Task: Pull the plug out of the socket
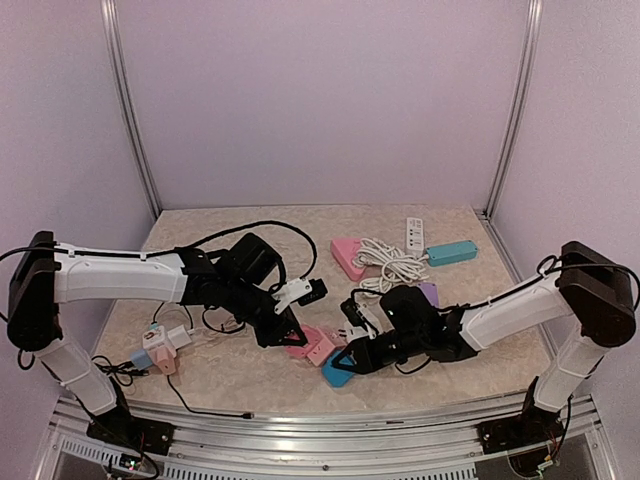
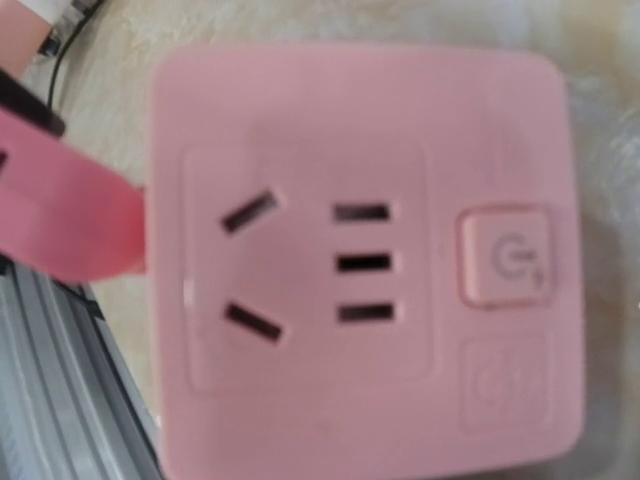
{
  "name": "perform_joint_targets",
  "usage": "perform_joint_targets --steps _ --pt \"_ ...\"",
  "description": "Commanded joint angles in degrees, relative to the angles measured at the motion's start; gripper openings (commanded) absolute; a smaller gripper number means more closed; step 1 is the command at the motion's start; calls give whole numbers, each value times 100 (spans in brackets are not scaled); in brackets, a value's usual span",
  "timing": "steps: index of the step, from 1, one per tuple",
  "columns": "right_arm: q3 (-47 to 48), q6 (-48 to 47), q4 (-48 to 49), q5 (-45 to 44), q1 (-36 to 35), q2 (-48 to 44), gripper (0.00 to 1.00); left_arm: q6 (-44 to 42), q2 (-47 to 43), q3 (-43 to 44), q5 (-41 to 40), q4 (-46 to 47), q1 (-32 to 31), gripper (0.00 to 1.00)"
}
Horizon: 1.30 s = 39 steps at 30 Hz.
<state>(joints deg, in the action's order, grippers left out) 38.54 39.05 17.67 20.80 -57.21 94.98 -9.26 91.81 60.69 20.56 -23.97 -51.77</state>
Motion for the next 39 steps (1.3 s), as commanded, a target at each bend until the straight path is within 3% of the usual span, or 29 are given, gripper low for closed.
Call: perform_joint_targets --steps 1,15,24,39 --pt "-367 525 136 -88 3 -186 0 8 48 119 -165 -13 70 0" --pt "-577 971 565 129 166 -214 0 10 65 121 -175 -19 76 0" --pt "-251 -4 -177 -167 -130 -314 0 -3 83 136 -242 -43 79 0" --pt "-319 -578 -410 141 -405 -351 0 -2 65 136 -253 -47 79 0"
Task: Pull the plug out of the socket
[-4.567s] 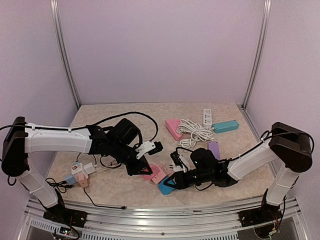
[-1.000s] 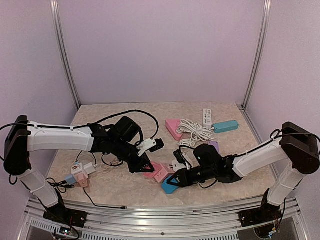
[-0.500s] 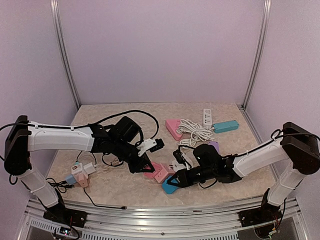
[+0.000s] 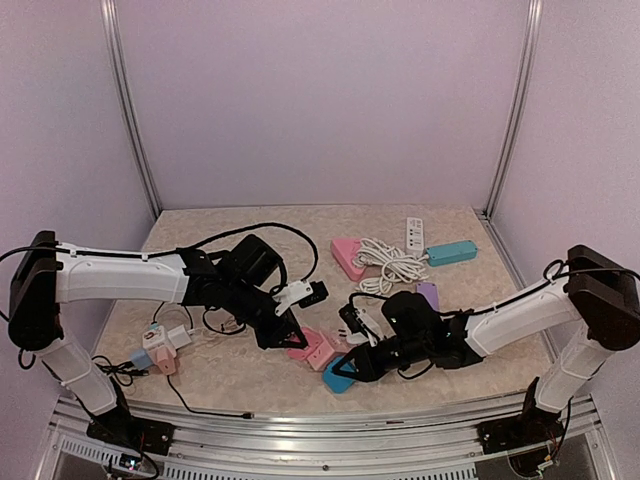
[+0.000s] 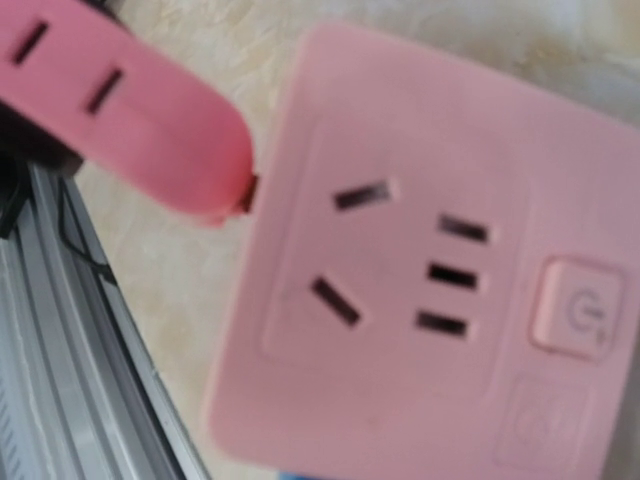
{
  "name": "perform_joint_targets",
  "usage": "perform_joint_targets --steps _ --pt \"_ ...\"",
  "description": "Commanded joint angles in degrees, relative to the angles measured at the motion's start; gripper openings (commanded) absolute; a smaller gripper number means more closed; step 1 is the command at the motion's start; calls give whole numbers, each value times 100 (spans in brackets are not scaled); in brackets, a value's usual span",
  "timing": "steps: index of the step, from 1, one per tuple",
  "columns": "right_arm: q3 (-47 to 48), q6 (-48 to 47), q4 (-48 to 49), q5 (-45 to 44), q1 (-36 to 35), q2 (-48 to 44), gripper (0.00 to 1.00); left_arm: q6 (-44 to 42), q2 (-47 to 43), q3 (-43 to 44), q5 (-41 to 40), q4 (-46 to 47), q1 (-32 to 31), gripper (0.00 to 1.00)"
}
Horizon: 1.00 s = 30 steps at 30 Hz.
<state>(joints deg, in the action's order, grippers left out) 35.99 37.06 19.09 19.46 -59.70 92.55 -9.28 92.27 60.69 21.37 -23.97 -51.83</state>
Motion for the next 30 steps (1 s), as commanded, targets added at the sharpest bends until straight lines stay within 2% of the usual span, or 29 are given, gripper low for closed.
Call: perform_joint_targets --steps 1,10,22,30 --pt "-77 -391 -555 277 -162 -106 0 -3 19 138 -330 -47 86 0" --pt "-200 -256 -263 428 -167 -223 0 0 38 136 -341 -49 90 0" --pt "-940 1176 1246 860 50 -326 0 -4 37 128 -396 -50 77 0" --pt "-972 1280 1302 957 124 -204 0 -4 28 123 -422 -61 69 0"
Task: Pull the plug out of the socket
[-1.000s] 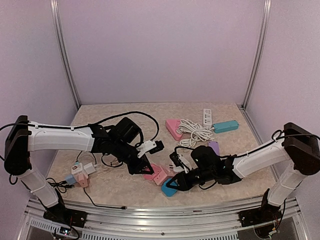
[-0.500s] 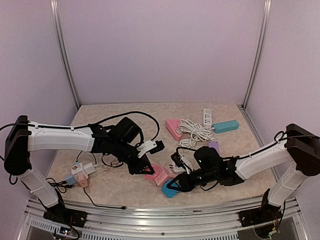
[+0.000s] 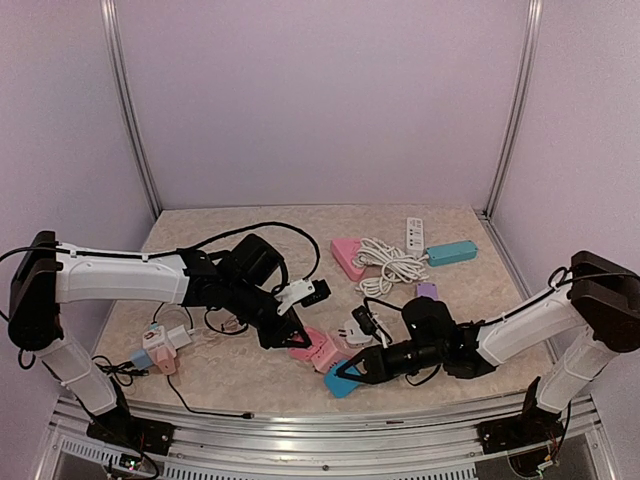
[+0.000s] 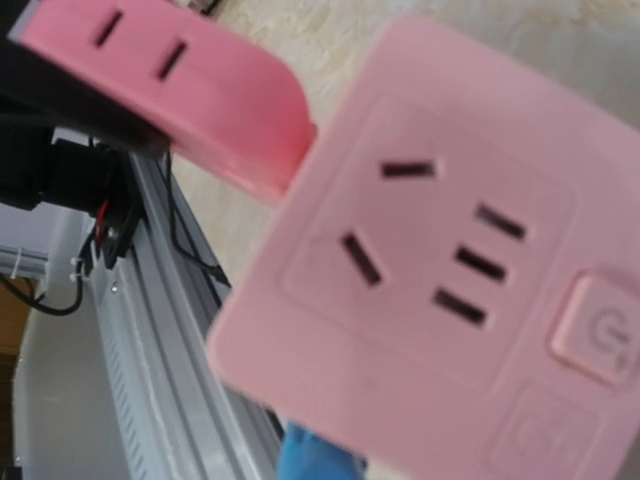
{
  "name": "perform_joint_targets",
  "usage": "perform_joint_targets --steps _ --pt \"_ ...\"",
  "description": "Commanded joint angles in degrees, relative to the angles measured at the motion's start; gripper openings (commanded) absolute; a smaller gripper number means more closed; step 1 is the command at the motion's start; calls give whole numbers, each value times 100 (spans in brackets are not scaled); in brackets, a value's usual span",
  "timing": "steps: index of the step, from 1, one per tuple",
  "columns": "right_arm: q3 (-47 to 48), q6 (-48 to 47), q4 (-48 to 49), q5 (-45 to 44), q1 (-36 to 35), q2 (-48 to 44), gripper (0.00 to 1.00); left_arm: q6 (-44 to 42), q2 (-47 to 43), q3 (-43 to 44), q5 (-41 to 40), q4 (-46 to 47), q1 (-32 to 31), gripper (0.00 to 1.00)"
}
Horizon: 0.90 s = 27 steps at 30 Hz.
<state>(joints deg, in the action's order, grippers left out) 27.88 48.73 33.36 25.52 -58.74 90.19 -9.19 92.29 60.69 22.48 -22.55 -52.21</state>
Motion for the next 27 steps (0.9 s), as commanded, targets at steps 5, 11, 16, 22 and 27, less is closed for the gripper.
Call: perform_joint_targets --steps 5,11,16,22,27 --pt "-115 -206 -431 333 20 -10 0 -24 35 127 -534 -199 115 0" --pt "-81 -484 -763 331 13 -217 0 -13 43 128 -526 -203 114 0" --pt "-80 -472 -988 -71 18 -503 0 -13 31 136 -543 -203 114 0" --pt "60 -343 -2255 -1363 239 -1345 0 3 -156 68 -581 -214 114 0" --pt "33 -249 -2796 -1884 693 -1887 0 17 -331 36 -612 -240 114 0"
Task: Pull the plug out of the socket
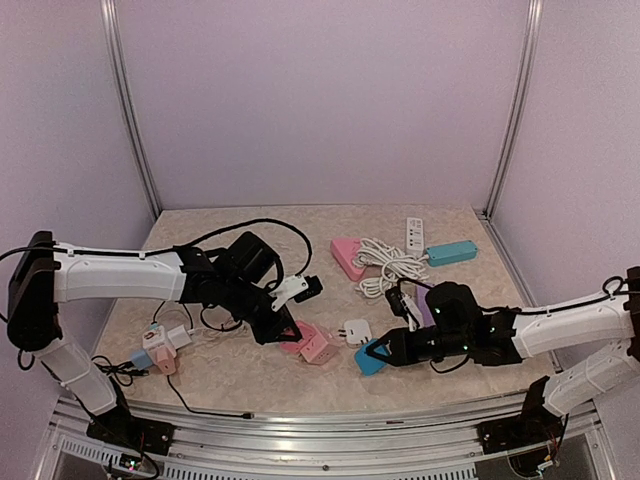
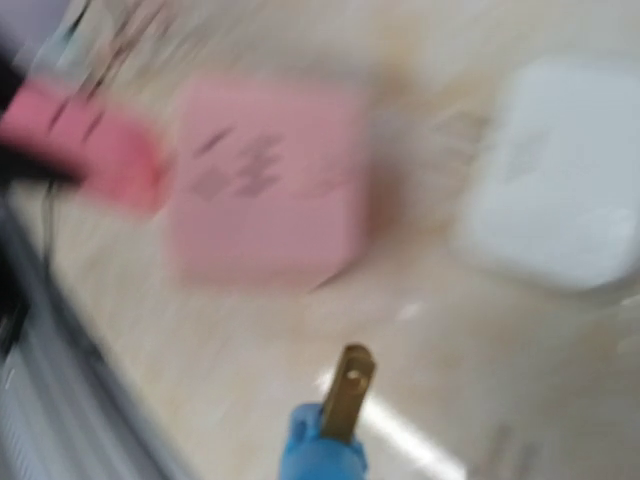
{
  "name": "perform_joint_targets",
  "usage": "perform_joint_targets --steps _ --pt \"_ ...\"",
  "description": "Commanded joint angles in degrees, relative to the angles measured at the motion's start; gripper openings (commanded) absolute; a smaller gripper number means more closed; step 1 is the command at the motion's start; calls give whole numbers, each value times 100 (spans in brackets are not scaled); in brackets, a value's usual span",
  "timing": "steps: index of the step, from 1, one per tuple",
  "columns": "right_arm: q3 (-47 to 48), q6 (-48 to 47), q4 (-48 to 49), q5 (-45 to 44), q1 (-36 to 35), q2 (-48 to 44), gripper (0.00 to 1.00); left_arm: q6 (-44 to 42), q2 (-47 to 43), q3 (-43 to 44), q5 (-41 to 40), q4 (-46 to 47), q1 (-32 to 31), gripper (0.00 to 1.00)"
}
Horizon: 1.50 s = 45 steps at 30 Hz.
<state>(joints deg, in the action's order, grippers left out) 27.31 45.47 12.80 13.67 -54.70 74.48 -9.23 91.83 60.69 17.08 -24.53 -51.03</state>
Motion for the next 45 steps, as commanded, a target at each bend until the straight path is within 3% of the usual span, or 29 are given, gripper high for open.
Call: perform_joint_targets --steps 1,14,29,34,39,45 --pt "108 68 -717 -719 364 -349 0 30 -309 32 -73 -45 -3 0" --pt "1052 147 179 -1118 607 1166 0 8 -333 84 -156 -29 -73 0" --pt "1048 477 1351 -159 810 2013 0 -40 -245 119 -248 -25 -101 0" --pt "1056 533 1290 -330 831 2120 1 -44 -251 119 -240 -30 -109 0" --pt "1056 542 1154 -404 854 2198 13 -54 -269 119 -247 -34 -109 0" --pt "1187 361 760 -565 851 2164 38 -57 -271 119 -259 -47 -114 0"
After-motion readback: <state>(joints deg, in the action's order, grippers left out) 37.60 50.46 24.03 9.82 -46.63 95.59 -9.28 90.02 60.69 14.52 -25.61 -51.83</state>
